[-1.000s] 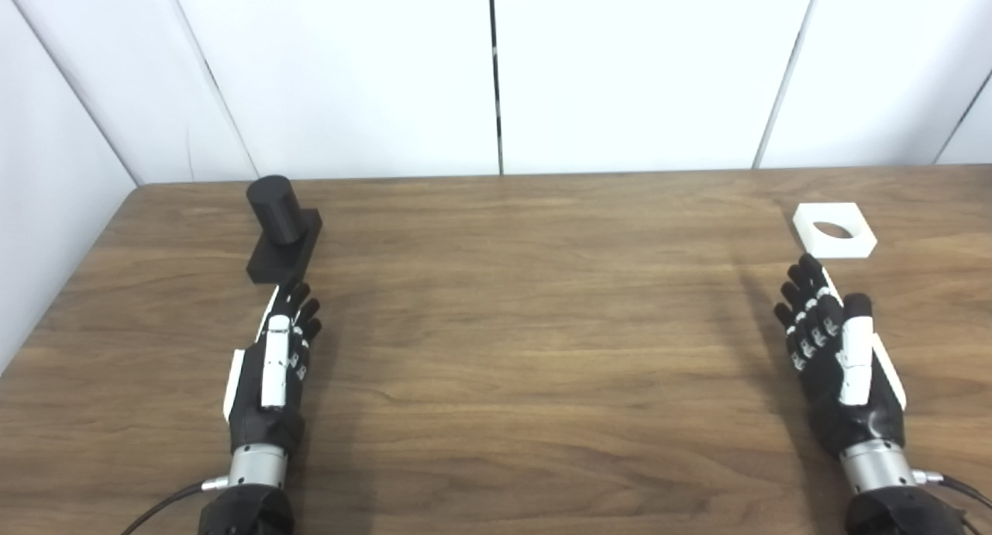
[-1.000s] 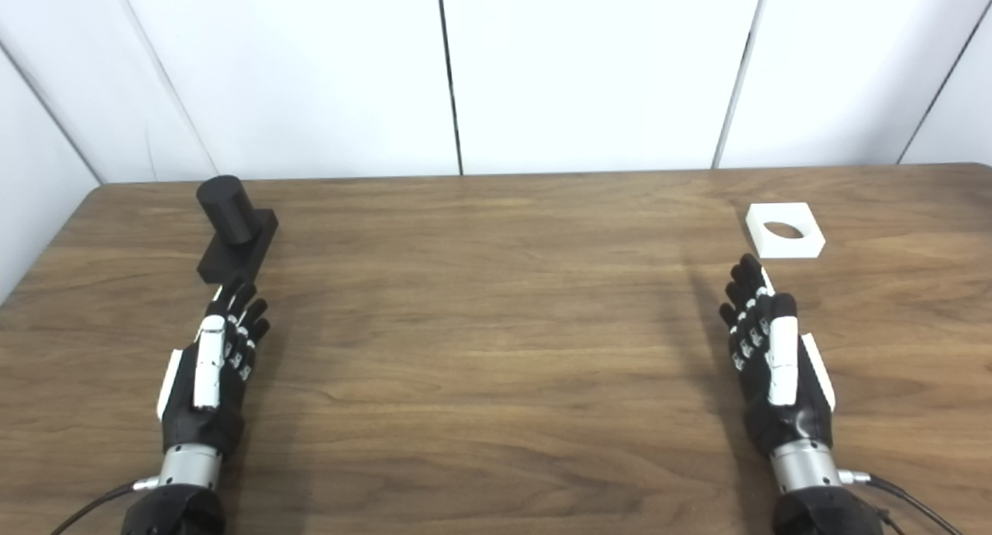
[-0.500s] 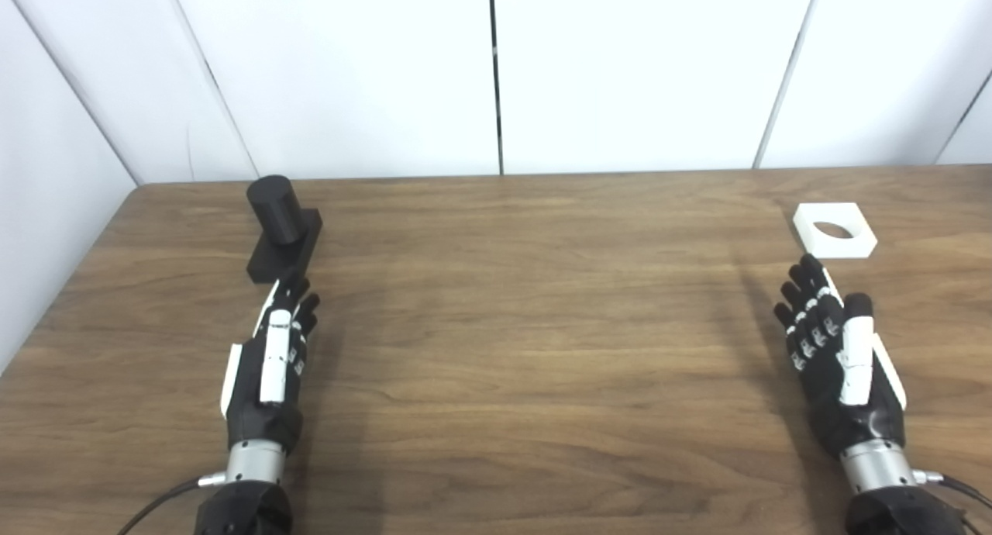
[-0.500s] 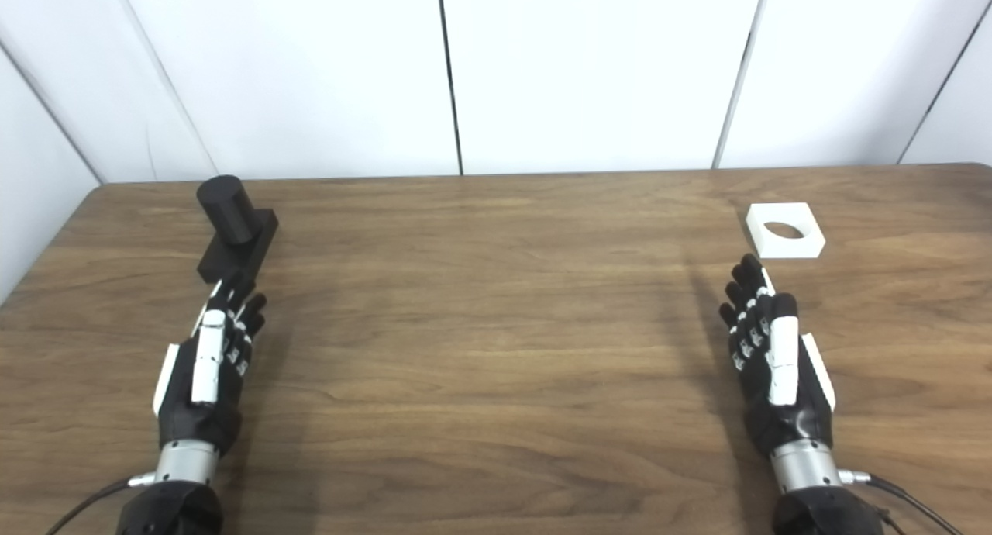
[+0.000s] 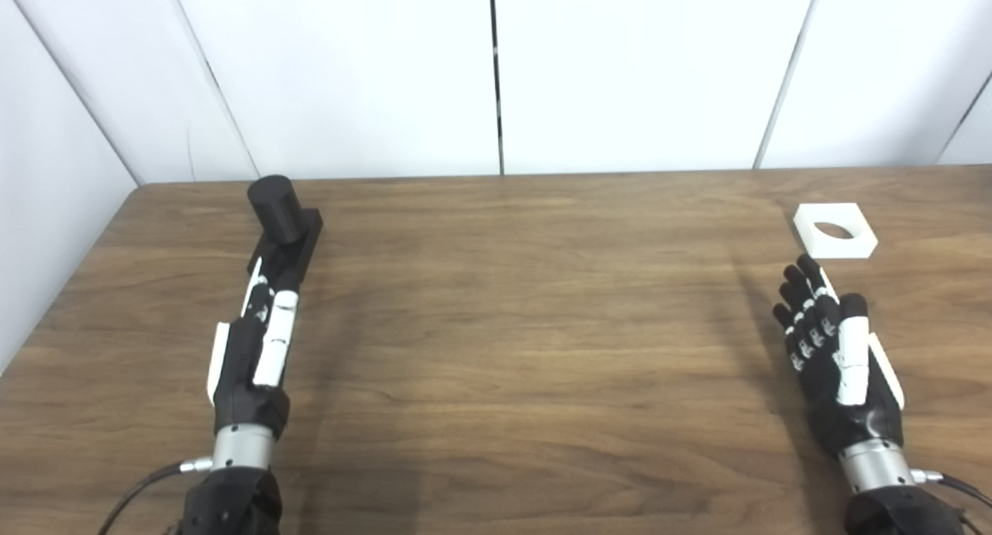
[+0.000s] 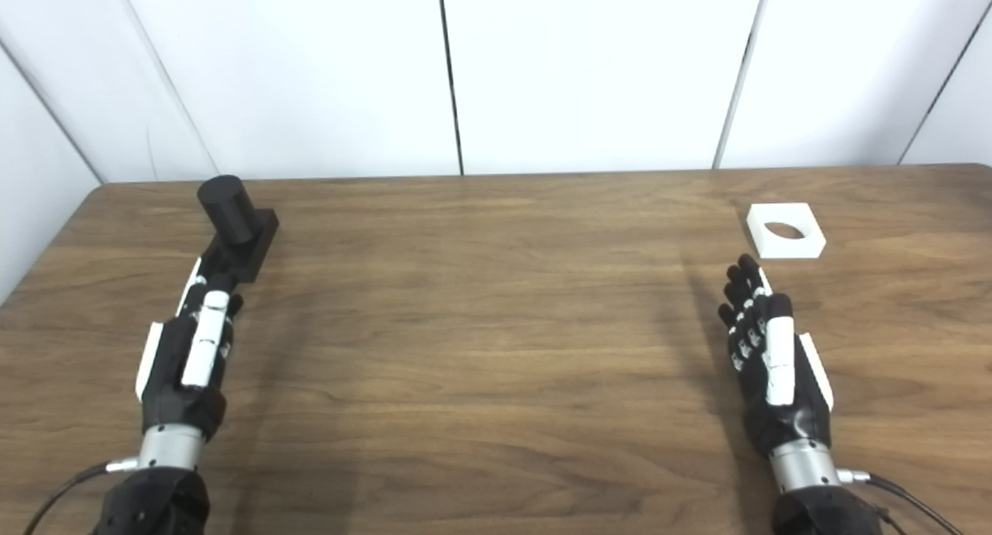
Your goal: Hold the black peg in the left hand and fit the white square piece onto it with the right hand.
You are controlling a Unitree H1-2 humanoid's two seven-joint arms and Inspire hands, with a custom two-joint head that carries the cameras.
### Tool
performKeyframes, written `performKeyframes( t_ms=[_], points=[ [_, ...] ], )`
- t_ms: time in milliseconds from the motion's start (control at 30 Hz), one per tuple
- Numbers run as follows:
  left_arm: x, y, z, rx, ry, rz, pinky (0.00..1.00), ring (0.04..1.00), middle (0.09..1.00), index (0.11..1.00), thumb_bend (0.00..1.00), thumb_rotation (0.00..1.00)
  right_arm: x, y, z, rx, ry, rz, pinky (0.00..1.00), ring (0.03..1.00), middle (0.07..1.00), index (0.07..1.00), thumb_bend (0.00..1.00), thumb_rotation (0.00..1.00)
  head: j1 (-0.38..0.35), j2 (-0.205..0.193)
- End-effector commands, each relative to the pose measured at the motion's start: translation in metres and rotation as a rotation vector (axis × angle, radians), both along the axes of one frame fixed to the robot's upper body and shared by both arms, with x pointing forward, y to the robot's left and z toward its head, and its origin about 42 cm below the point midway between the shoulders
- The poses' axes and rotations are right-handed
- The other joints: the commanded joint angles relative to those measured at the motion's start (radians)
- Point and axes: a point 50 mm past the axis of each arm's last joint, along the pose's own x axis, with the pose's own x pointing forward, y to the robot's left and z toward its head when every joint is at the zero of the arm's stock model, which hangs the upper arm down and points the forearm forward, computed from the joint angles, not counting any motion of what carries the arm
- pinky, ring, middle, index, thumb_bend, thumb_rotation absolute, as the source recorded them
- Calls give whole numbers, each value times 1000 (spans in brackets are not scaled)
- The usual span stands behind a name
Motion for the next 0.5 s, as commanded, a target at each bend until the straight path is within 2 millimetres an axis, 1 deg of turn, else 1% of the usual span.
performKeyframes(
  t_ms=[0,33,67,133,267,333,400,467],
  points=[
    [10,3,25,88,-63,37,1000,1000,1000,988,556,628,6,1,6,-9,-37,11,1000,1000,980,981,649,1000,3,-1],
    [12,4,26,137,-56,61,1000,1000,1000,983,546,596,6,1,5,-11,-36,10,1000,1000,980,981,651,1000,5,-2],
    [14,5,27,188,-43,84,1000,1000,1000,976,540,587,6,1,5,-11,-35,9,1000,1000,978,979,655,1000,5,-2],
    [17,8,29,255,-18,117,1000,1000,1000,975,570,590,7,1,4,-8,-35,12,1000,1000,978,978,659,1000,8,-2],
    [24,15,30,311,2,153,1000,1000,1000,974,631,494,8,0,3,-10,-36,17,1000,1000,985,982,667,1000,10,-4],
    [26,19,30,322,18,171,1000,1000,1000,972,650,465,8,-1,3,-12,-36,16,1000,1000,986,982,668,1000,11,-3],
    [29,23,31,347,35,186,1000,1000,1000,975,665,457,7,-1,3,-13,-36,15,1000,1000,986,982,670,1000,11,-3],
    [33,29,33,385,56,206,1000,1000,1000,975,681,471,7,-1,3,-14,-36,15,1000,1000,988,979,678,1000,14,-6]
  ],
)
